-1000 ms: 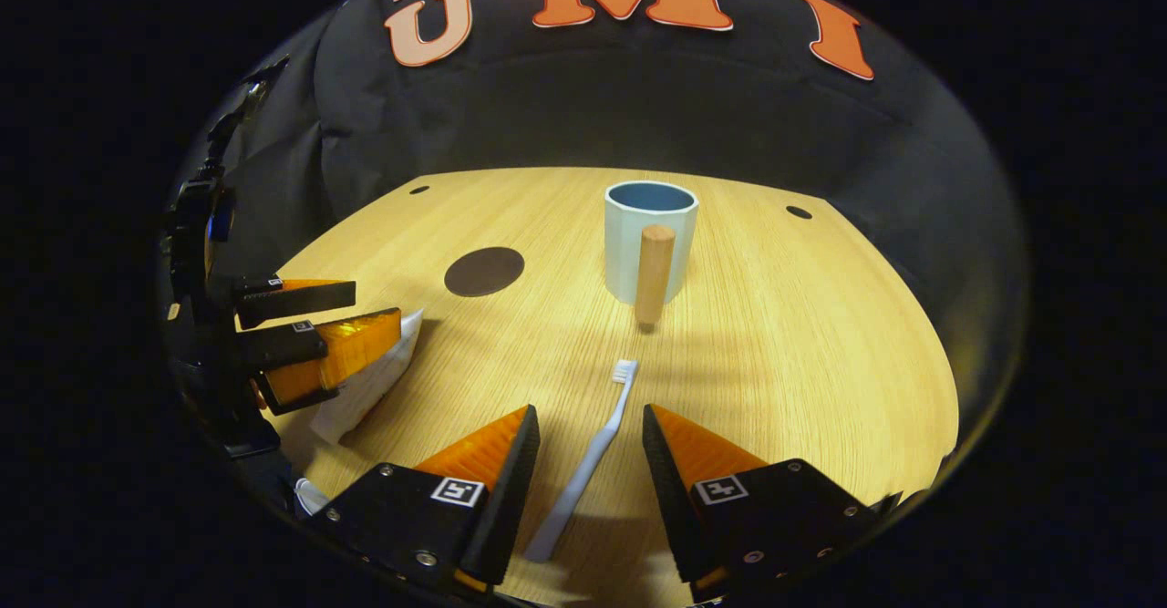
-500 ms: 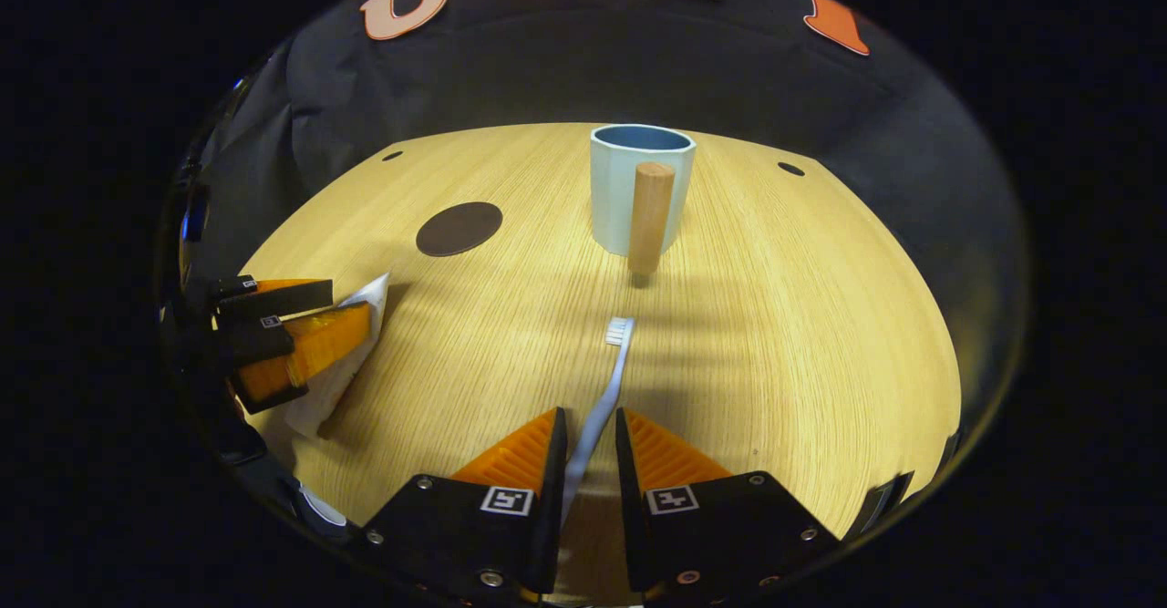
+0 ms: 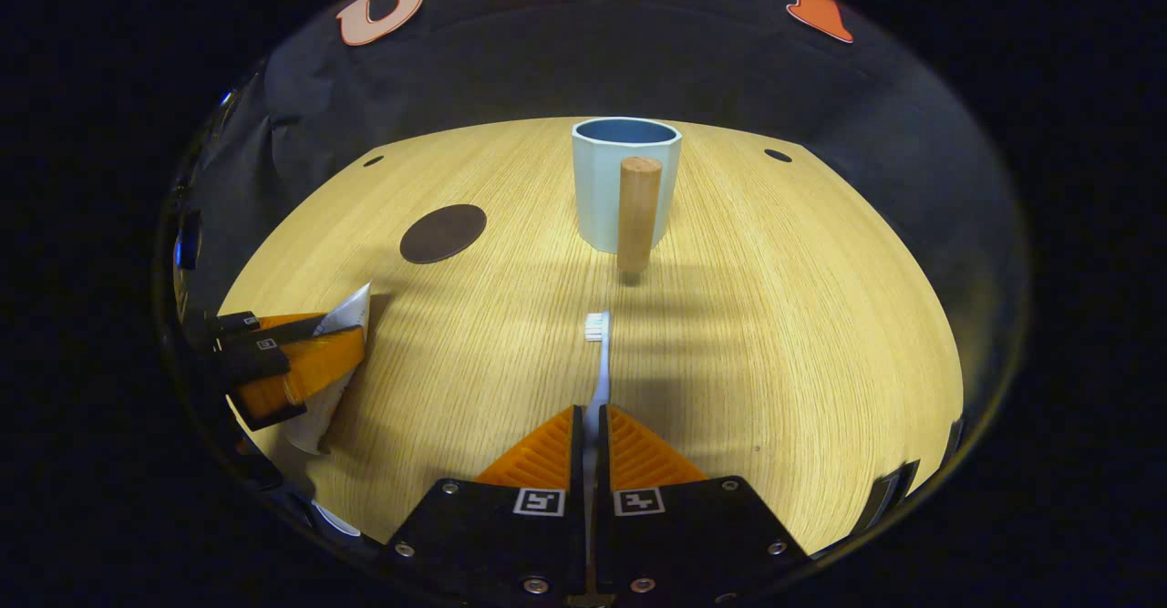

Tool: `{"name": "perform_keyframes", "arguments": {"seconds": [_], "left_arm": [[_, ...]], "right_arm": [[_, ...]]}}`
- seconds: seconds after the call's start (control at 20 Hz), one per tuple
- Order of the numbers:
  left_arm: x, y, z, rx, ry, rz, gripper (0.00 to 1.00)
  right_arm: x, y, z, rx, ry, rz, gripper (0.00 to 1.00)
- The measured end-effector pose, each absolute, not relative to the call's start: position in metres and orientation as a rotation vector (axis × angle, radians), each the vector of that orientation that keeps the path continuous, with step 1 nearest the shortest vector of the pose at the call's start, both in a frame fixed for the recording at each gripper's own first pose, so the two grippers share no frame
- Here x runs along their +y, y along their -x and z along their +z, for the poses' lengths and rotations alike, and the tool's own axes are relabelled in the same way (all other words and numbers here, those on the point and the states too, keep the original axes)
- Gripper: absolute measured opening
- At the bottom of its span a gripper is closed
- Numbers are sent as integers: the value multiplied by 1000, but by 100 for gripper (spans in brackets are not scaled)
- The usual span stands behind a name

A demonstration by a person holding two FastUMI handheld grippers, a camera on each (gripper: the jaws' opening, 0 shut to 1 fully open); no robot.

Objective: Put the toothbrush and toothpaste on the desktop into the cup, then pick up the cup and place it on the coaster on the desktop.

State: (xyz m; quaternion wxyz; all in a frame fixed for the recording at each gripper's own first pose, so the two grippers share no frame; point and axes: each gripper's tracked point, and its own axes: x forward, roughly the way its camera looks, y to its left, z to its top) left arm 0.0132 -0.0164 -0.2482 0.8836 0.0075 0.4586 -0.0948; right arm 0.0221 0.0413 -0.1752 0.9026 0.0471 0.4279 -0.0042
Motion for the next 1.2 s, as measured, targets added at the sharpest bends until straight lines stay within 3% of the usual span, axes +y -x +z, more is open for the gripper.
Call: {"name": "perform_keyframes", "arguments": {"seconds": [0.05, 0.2, 0.35, 0.4, 1.2], "left_arm": [[-17, -17, -248, 947, -3, -197, 44], [-19, -17, -242, 936, 22, -207, 29], [-17, -15, -237, 919, 41, -216, 29], [-19, -15, -235, 930, 53, -219, 22], [-24, -28, -216, 880, 114, -237, 22]], "right_arm": [[44, -23, -173, 882, -106, 0, 5], [49, -25, -170, 869, -127, 18, 5], [48, -29, -162, 842, -135, 24, 5], [48, -30, -158, 833, -142, 29, 5], [42, -66, -86, 545, -139, 99, 4]]}}
